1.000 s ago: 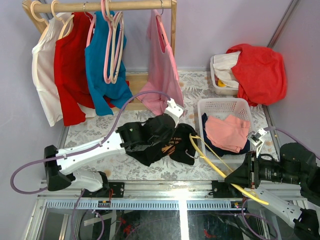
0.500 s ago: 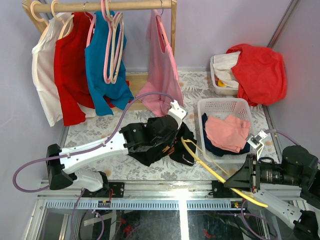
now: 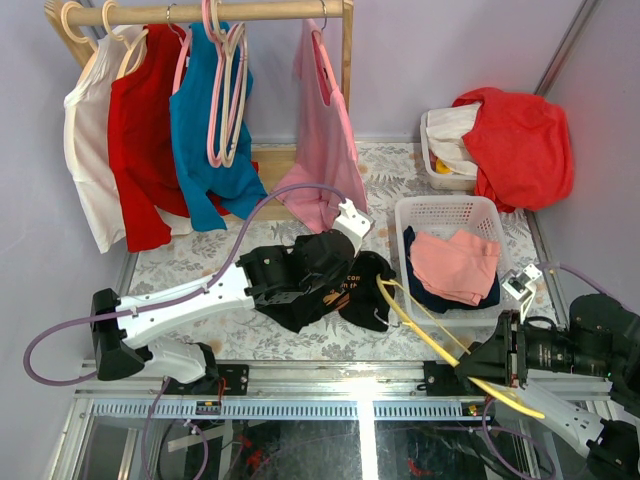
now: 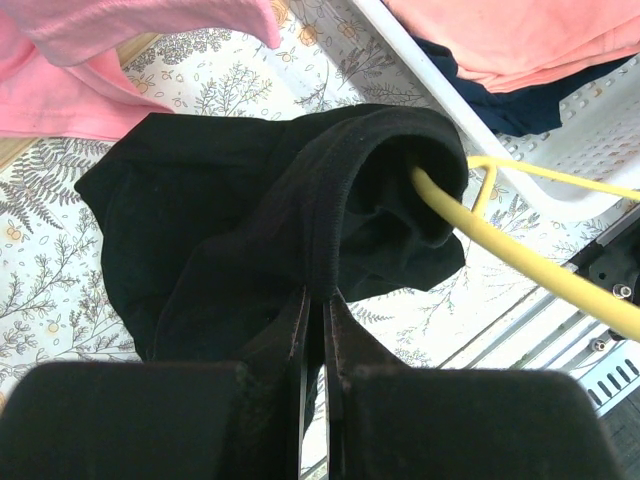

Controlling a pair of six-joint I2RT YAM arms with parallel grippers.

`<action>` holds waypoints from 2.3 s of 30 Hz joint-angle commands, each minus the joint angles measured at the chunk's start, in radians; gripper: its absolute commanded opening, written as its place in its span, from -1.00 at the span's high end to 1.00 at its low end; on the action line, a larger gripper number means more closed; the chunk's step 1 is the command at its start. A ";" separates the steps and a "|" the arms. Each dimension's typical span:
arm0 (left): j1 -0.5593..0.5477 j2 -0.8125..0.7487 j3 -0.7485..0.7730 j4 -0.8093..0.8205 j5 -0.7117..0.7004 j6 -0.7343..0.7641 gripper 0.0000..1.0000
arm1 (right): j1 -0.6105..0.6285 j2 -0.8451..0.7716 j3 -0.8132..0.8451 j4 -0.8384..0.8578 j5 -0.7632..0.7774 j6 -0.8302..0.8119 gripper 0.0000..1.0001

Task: Place the t-shirt on the hanger

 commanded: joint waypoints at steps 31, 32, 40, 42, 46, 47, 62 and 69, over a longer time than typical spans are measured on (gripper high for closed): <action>-0.002 0.045 0.066 0.034 -0.012 0.063 1.00 | 0.024 0.129 0.016 -0.148 0.041 -0.102 1.00; -0.001 0.052 0.070 0.035 -0.008 0.066 1.00 | 0.024 0.142 0.035 -0.149 0.038 -0.108 1.00; 0.019 0.095 0.104 0.047 -0.001 0.089 1.00 | 0.024 0.207 0.141 -0.149 0.024 -0.167 1.00; 0.032 0.096 0.111 0.048 0.004 0.098 1.00 | 0.024 0.216 0.155 -0.149 0.015 -0.183 1.00; 0.059 0.104 0.128 0.047 0.006 0.120 1.00 | 0.025 0.229 0.178 -0.150 -0.006 -0.194 1.00; 0.065 0.106 0.131 0.043 0.005 0.123 1.00 | 0.025 0.230 0.184 -0.149 -0.009 -0.195 1.00; 0.096 0.079 0.087 0.054 0.033 0.122 1.00 | 0.029 0.124 0.254 -0.059 -0.039 -0.155 1.00; 0.101 0.036 0.105 0.027 -0.025 0.135 1.00 | 0.055 0.108 0.064 -0.149 0.086 -0.148 1.00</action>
